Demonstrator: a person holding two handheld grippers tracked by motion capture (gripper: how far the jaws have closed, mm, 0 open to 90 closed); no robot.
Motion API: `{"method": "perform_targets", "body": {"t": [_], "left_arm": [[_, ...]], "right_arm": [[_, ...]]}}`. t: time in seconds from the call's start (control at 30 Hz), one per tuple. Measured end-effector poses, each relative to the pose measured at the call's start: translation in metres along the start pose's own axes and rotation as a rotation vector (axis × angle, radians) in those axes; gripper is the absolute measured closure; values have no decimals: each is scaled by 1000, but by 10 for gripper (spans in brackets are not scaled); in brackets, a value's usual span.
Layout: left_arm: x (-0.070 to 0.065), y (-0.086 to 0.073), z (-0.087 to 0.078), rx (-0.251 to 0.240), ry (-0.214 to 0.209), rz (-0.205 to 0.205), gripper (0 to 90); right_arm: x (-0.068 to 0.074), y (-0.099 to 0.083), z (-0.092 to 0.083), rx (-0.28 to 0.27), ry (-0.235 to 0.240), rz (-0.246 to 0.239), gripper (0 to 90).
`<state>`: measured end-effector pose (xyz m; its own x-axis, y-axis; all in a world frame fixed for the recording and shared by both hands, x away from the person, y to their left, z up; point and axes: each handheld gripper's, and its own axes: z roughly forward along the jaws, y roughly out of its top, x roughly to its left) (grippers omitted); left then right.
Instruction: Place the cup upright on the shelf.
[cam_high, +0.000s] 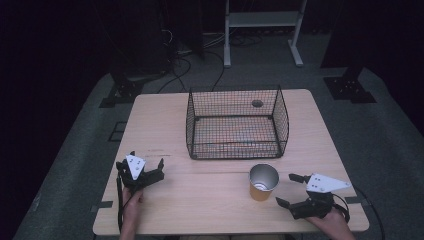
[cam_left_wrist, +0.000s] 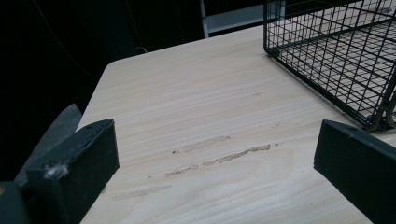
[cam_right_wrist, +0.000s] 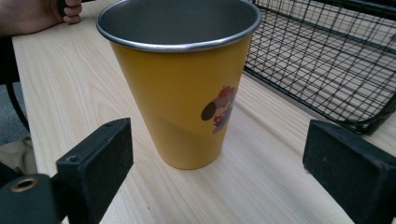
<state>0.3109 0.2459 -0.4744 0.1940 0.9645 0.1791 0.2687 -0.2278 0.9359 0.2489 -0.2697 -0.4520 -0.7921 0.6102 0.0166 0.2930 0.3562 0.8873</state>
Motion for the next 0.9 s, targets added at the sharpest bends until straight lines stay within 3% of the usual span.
{"method": "perform_targets", "body": {"t": [0.37,0.9], "left_arm": [[0,0,0,-1,0,0,0],[0,0,0,-1,-1,0,0]], "right_arm": [[1,7,15,42,17,5,19],[10,22,32,46,45,-8,18]]}}
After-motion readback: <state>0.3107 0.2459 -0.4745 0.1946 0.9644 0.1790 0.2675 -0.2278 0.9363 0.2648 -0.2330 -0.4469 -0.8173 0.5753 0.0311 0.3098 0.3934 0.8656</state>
